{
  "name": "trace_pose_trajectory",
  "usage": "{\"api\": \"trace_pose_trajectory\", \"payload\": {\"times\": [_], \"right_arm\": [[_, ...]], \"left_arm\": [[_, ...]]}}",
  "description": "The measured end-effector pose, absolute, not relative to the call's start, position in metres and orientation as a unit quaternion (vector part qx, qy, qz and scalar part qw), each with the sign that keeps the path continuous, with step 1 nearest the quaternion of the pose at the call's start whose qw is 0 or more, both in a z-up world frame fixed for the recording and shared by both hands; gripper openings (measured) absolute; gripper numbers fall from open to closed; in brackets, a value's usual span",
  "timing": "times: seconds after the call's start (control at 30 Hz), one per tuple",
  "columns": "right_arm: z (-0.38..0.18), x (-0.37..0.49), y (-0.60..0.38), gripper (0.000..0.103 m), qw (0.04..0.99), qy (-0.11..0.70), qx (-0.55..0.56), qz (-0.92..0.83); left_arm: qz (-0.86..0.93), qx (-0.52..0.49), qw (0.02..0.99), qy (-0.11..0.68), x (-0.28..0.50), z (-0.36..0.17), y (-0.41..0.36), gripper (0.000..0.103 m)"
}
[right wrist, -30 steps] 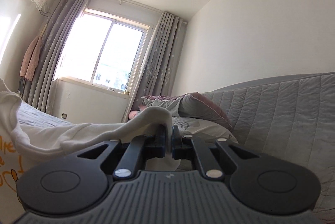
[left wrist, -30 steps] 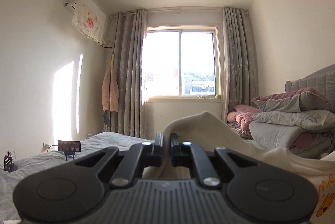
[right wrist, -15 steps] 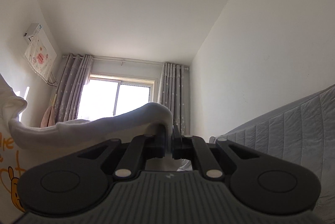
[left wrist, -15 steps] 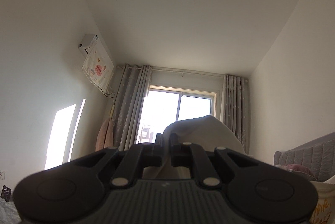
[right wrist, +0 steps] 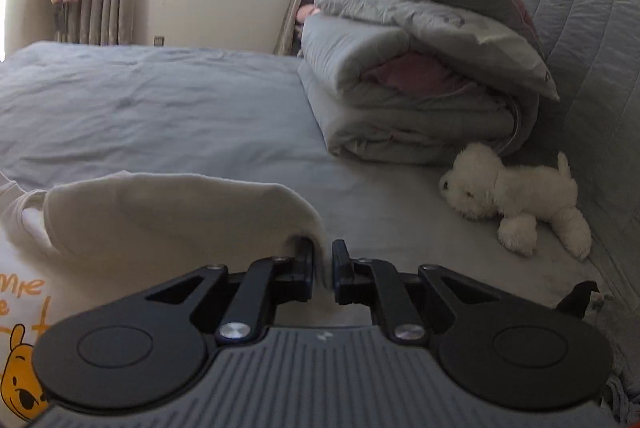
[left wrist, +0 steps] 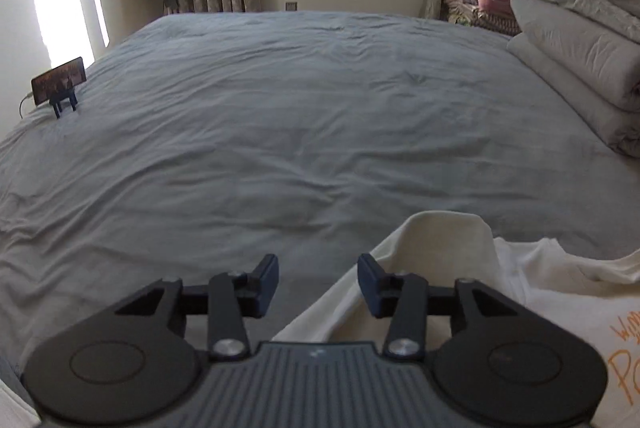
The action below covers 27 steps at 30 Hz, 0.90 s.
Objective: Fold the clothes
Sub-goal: 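Shake out and lower the shirt flat onto the bed with both grippers, then move both grippers to the shirt hem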
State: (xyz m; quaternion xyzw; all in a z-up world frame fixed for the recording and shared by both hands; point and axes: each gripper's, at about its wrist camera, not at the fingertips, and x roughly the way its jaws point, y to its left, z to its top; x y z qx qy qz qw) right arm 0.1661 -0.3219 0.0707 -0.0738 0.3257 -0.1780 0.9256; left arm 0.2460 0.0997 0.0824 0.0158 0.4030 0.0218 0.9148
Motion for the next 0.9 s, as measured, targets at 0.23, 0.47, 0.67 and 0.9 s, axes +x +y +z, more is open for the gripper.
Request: {"api": "trace_pose_trajectory", "payload": {"times": [0.23,0.47,0.67,0.9], "right_arm": [[0.034,0.133,-0.336,0.043,0.909,0.345,-0.110,-0.207],[0.069,0.075,-0.323,0.053,0.926,0.347,-0.016,-0.149],[0.066,0.001,-0.297,0.054,0.913,0.398,0.040,-0.076],[0.055,-0.064,-0.282,0.054,0.897,0.425,0.107,-0.057]], "left_arm": [[0.015,0.032,0.934,0.355,0.200,0.078,0.098,0.061],[-0.057,-0.043,0.931,0.358,0.111,0.112,0.091,0.073],[-0.096,-0.109,0.907,0.394,0.024,0.098,0.074,0.073],[-0.091,-0.077,0.901,0.417,-0.032,0.054,0.069,0.074]]}}
